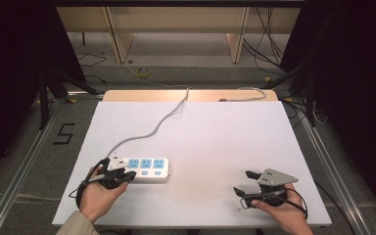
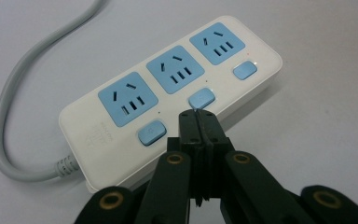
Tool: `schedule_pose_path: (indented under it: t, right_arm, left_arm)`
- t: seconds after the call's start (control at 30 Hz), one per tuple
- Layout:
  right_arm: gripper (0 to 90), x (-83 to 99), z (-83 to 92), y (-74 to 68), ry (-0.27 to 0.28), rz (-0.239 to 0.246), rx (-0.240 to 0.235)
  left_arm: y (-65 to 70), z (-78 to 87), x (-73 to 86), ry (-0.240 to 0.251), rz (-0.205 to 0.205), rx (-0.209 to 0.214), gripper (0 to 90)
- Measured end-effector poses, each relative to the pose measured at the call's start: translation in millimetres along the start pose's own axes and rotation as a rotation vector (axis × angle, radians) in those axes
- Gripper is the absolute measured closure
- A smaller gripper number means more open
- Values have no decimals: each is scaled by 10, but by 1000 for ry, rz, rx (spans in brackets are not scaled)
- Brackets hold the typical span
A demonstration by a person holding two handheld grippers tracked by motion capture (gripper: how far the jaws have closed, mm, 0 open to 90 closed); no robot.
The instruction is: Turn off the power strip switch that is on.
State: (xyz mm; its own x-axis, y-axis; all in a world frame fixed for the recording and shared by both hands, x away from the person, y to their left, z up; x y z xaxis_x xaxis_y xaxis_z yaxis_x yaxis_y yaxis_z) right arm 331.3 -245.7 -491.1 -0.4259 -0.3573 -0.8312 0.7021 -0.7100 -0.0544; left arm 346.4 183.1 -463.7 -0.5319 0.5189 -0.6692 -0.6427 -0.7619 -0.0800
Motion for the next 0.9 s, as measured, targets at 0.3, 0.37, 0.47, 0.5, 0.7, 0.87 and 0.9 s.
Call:
schedule_pose_path:
  t: [0.3, 0.37, 0.47, 0.5, 0.7, 0.87, 0.9]
  right_arm:
    - [280, 2, -2, 2, -1, 1, -1]
    - [281, 1, -2, 3, -1, 1, -1]
    - [281, 0, -4, 2, -1, 1, -1]
    - [280, 0, -4, 1, -1, 1, -1]
    - [281, 3, -7, 3, -4, 0, 0]
    - [281, 2, -4, 2, -5, 2, 1]
    - [282, 0, -4, 1, -4, 1, 0]
  left_arm:
    - [-11, -16, -34, -10, -5, 4, 897]
    - [-11, -18, -39, -7, -1, 3, 897]
    - [-22, -11, -56, -10, -5, 5, 897]
    - [-22, -11, -56, -10, -5, 5, 897]
    - [-13, -23, -80, -17, -2, 11, 897]
    - [-6, -35, -109, -23, -11, 15, 897]
    - [-3, -39, -115, -26, -13, 15, 897]
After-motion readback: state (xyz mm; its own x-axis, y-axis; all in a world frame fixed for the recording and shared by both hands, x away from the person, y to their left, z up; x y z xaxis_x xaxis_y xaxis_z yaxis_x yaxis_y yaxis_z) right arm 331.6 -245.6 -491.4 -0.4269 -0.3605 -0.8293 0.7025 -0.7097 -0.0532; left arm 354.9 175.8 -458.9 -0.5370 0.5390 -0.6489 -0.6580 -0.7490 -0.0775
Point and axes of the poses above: each handheld gripper's, and its own axes: z roughly backward along the jaws, x roughly out of its underside, y roughly to its right, the point moved 3 cm from there along -z, roughly forward along the jaws, and after that the axes turned 6 degrees about -z, right-handed, at the moved point
